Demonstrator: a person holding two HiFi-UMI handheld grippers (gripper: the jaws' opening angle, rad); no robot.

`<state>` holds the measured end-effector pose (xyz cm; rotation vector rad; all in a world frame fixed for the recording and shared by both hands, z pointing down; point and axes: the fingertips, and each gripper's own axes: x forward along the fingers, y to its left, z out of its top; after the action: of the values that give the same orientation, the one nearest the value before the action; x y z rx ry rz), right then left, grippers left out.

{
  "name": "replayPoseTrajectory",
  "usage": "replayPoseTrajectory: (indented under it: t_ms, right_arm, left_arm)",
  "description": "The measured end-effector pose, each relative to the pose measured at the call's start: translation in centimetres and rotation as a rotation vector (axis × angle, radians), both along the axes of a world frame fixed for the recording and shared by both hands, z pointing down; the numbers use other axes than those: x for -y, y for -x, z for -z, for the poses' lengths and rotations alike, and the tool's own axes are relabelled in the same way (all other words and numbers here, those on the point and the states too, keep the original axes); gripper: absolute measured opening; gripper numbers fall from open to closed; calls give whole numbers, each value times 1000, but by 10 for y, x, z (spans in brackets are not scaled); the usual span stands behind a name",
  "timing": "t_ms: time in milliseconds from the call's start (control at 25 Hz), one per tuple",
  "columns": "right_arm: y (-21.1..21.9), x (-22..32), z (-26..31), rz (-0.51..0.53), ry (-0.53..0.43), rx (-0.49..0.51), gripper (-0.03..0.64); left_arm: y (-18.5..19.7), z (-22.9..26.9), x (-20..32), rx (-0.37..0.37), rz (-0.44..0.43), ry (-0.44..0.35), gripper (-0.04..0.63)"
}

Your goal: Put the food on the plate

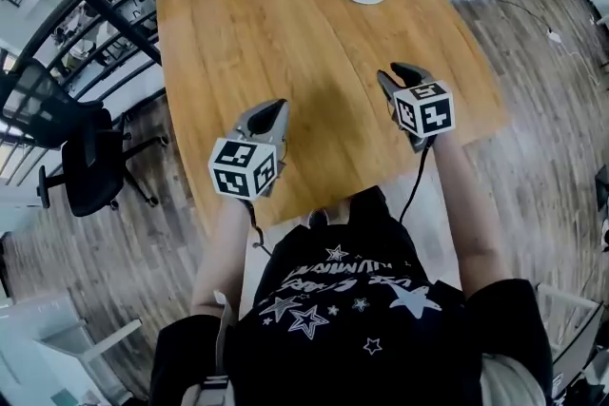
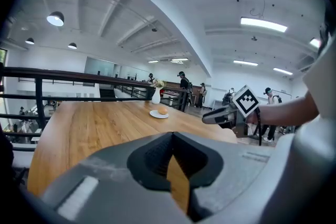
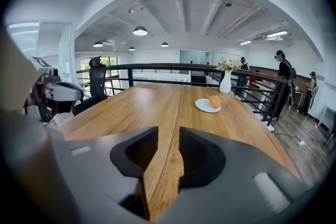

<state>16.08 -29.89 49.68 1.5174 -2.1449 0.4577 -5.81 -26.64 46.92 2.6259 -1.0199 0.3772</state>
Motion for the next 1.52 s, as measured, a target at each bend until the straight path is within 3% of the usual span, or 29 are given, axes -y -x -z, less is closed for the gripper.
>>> replayPoseTrajectory:
  t_ms: [200, 520, 760, 1520]
  right_arm:
    - [-13, -52, 7, -125, -51, 56, 3]
    - [-21, -101, 23, -217, -95, 168, 2]
    - [-22, -158, 23, -222, -86, 256, 2]
    - [-29, -329, 52, -162, -108, 270, 2]
  left_arm:
    - [-7, -2, -30, -7, -61, 3, 2]
    - [-20, 12, -65, -15, -104, -37, 2]
    - [-41, 17, -105, -5, -155, -45, 2]
    - [-49, 45, -271, -53, -103, -58, 2]
